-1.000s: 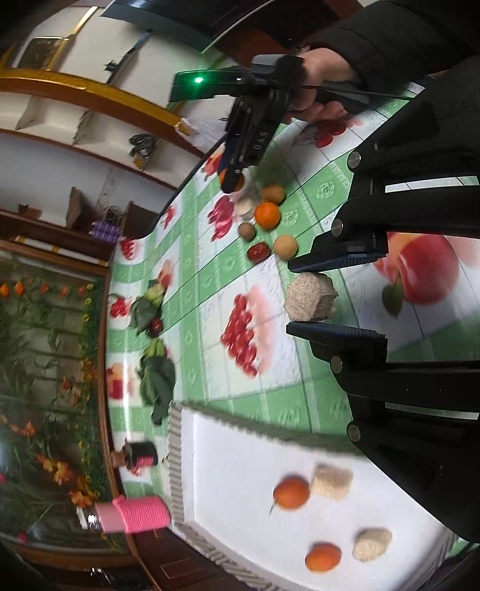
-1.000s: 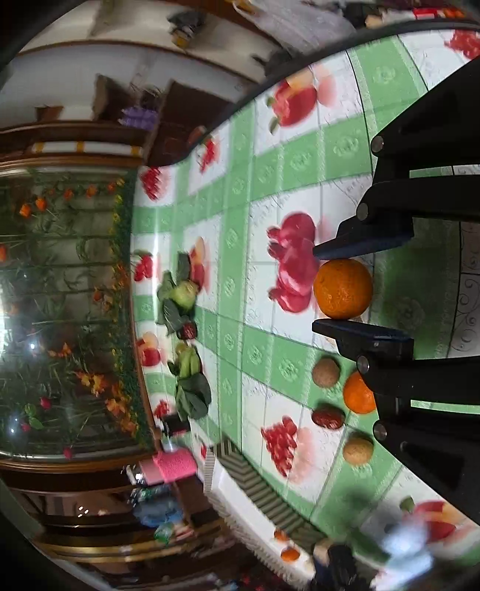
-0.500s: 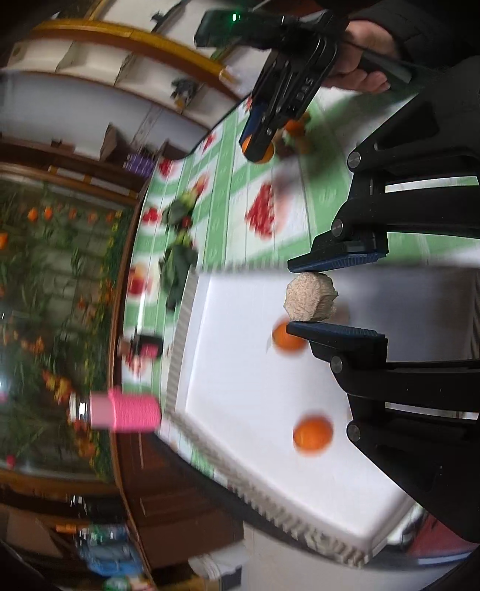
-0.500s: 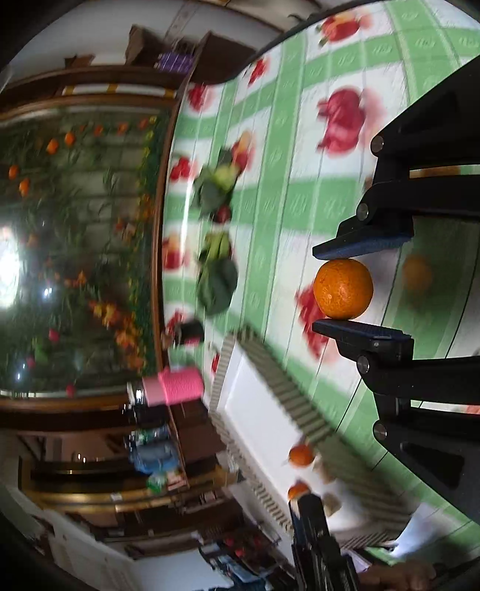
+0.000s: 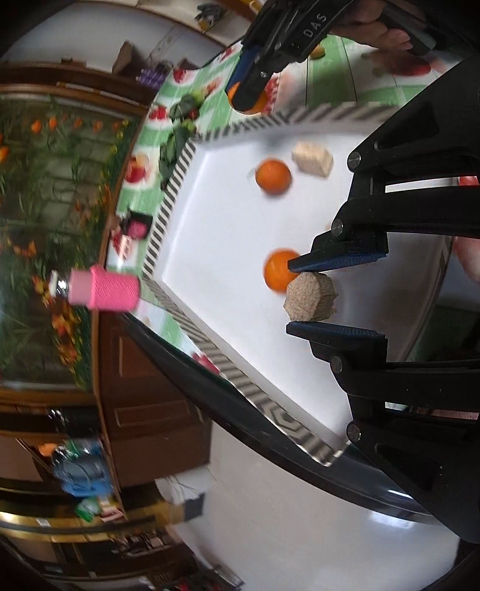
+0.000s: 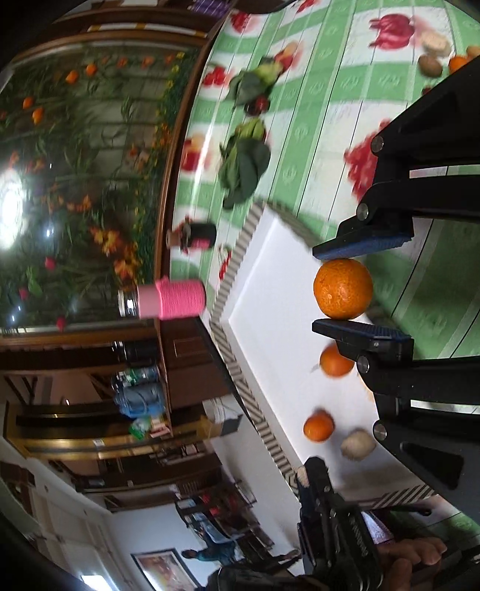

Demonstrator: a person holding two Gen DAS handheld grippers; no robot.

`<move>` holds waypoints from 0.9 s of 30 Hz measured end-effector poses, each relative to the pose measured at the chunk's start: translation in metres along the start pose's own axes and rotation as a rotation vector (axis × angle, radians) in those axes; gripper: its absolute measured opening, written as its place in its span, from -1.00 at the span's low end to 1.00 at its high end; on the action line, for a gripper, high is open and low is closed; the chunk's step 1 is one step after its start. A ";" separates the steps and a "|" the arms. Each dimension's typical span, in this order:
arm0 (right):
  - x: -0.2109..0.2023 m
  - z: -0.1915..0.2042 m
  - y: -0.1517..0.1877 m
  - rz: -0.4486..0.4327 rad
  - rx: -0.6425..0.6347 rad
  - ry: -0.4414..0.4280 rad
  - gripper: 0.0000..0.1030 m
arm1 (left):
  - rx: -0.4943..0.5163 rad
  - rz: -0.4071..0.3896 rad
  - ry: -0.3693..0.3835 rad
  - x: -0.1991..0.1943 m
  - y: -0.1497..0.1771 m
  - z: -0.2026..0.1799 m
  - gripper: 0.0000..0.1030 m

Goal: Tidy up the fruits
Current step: 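Carry the round cake and orange over the white tray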

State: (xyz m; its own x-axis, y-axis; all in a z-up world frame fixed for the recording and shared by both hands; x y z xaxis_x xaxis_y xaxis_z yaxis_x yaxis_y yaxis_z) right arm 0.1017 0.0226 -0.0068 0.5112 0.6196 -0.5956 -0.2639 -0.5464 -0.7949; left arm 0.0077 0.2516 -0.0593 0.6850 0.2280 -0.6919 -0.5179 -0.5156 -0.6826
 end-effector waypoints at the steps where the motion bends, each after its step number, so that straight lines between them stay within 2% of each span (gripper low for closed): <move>1: 0.004 0.005 -0.002 0.002 -0.009 -0.006 -0.38 | -0.003 0.003 -0.004 0.001 0.001 0.002 -0.50; 10: 0.038 0.019 -0.005 0.048 -0.022 -0.039 -0.38 | 0.024 0.004 -0.052 0.006 0.005 0.003 -0.50; 13: 0.041 0.020 0.001 0.056 -0.034 -0.041 -0.38 | 0.039 0.012 -0.061 0.008 0.008 0.001 -0.50; 17: 0.038 0.020 -0.002 0.037 -0.033 -0.042 -0.38 | 0.009 0.027 -0.053 0.009 0.009 0.004 -0.50; 27: 0.048 0.016 0.005 0.100 -0.020 -0.039 -0.38 | 0.002 0.019 -0.063 0.007 0.008 0.004 -0.50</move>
State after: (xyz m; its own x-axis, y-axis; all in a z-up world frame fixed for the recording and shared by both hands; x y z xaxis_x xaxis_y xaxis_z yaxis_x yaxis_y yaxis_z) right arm 0.1118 0.0591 -0.0414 0.4509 0.5822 -0.6765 -0.2960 -0.6176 -0.7287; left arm 0.0057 0.2527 -0.0705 0.6415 0.2695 -0.7182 -0.5318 -0.5185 -0.6696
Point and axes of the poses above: each gripper's, at about its wrist camera, not at the fingertips, and x roughly the way its jaws point, z to its left, y to its underside, the point moved 9 cm from there along x, roughly the way its jaws point, and after that the axes turned 11 degrees about -x, right-handed, at the moved point
